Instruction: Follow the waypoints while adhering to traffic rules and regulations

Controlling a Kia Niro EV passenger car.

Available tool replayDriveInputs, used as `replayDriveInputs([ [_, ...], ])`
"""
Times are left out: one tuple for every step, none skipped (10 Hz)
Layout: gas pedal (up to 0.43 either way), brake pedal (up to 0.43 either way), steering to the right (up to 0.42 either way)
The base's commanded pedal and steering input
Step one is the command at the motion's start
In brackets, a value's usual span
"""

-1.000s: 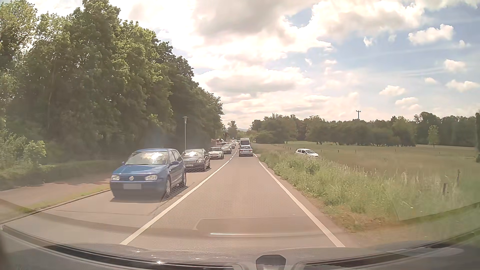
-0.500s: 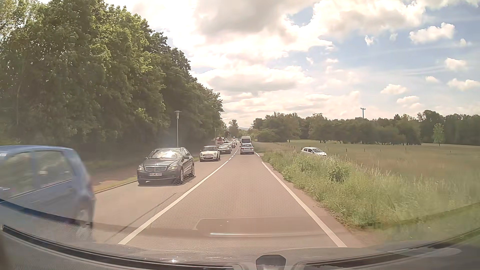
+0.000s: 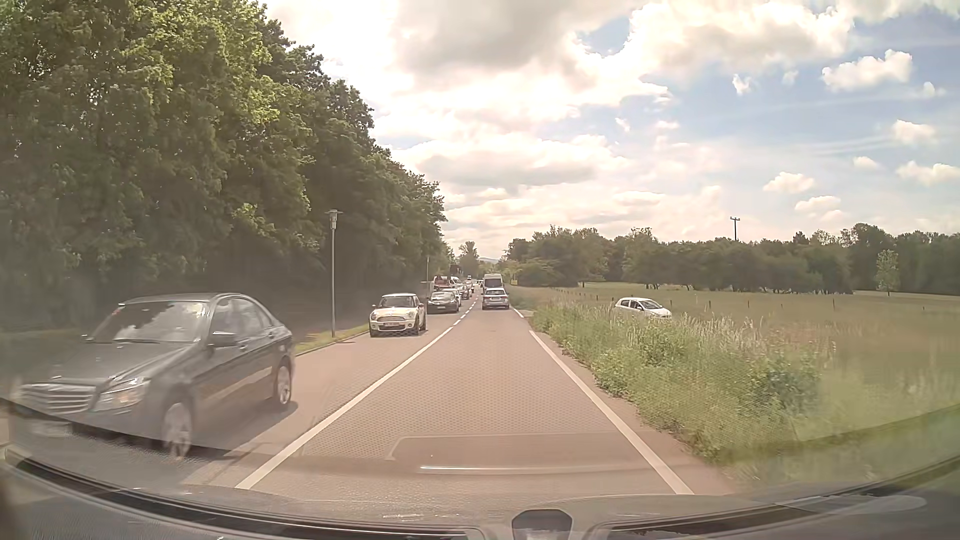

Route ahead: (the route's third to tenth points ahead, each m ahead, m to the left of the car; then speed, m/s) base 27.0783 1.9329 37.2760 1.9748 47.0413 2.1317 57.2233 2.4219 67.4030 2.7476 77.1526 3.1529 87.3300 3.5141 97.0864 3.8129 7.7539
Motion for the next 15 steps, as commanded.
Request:
replayDriveInputs([
  [0.047, 0.0, -0.002],
  [0.047, 0.0, -0.001],
  [0.047, 0.0, -0.001],
  [0.047, 0.0, -0.001],
  [0.047, 0.0, -0.001],
  [0.047, 0.0, -0.001],
  [0.047, 0.0, -0.001],
  [0.047, 0.0, -0.001],
  [0.047, 0.0, -0.001],
  [0.047, 0.0, -0.002],
  [0.047, 0.0, -0.003],
  [0.047, 0.0, -0.003],
  [0.047, 0.0, -0.002],
  [0.059, 0.0, -0.002],
  [0.079, 0.0, -0.003],
])
